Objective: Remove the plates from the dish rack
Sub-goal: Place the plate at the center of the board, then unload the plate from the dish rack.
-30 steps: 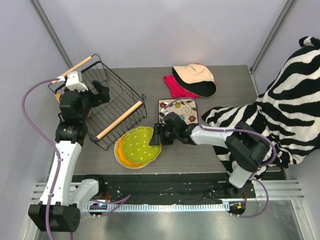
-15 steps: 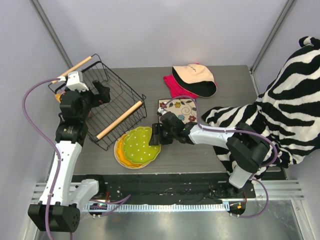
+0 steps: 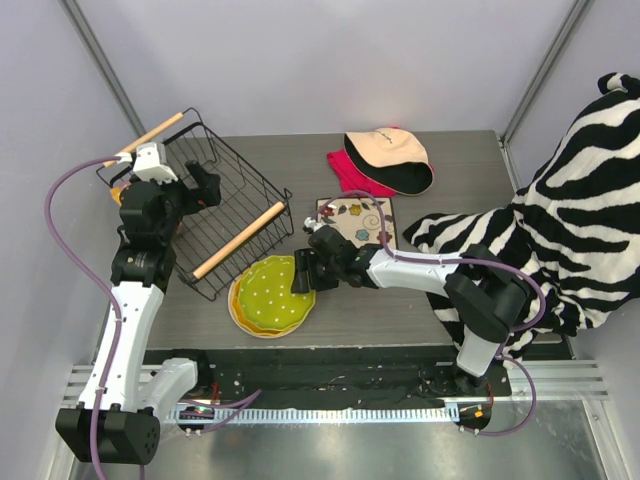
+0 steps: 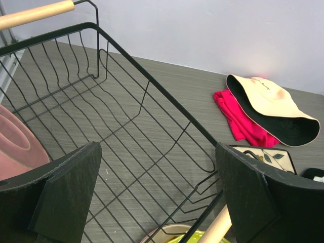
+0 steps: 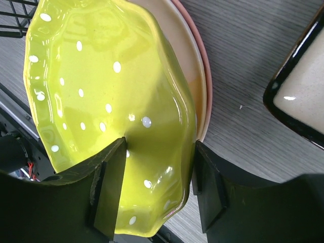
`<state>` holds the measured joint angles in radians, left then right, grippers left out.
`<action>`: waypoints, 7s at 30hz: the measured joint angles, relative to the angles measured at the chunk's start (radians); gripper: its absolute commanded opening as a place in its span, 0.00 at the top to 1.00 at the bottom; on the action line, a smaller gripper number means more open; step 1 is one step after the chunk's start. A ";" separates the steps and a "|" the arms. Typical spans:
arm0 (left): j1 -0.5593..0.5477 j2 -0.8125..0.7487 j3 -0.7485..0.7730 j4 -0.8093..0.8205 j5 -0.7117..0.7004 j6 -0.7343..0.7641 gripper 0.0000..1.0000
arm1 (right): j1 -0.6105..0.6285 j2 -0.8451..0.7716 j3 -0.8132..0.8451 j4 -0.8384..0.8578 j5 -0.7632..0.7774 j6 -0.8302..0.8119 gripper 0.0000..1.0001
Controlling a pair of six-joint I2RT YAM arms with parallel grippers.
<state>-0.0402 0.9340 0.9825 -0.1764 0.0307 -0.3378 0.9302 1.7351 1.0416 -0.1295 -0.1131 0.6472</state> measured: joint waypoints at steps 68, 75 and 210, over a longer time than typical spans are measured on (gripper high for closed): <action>-0.017 0.015 -0.009 0.000 0.016 -0.022 0.00 | 0.026 -0.006 0.099 -0.080 0.090 -0.073 0.46; -0.018 0.015 -0.009 0.000 0.016 -0.022 0.00 | 0.032 -0.006 0.099 -0.079 0.111 -0.070 0.45; 0.376 0.455 -0.073 0.215 -0.151 -0.106 1.00 | -0.535 -0.397 -0.073 0.338 -0.159 -0.005 0.30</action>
<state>0.3359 1.3895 0.9096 0.0387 -0.1200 -0.4435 0.3950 1.3384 0.9684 0.2089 -0.2718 0.6418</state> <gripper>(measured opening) 0.334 0.704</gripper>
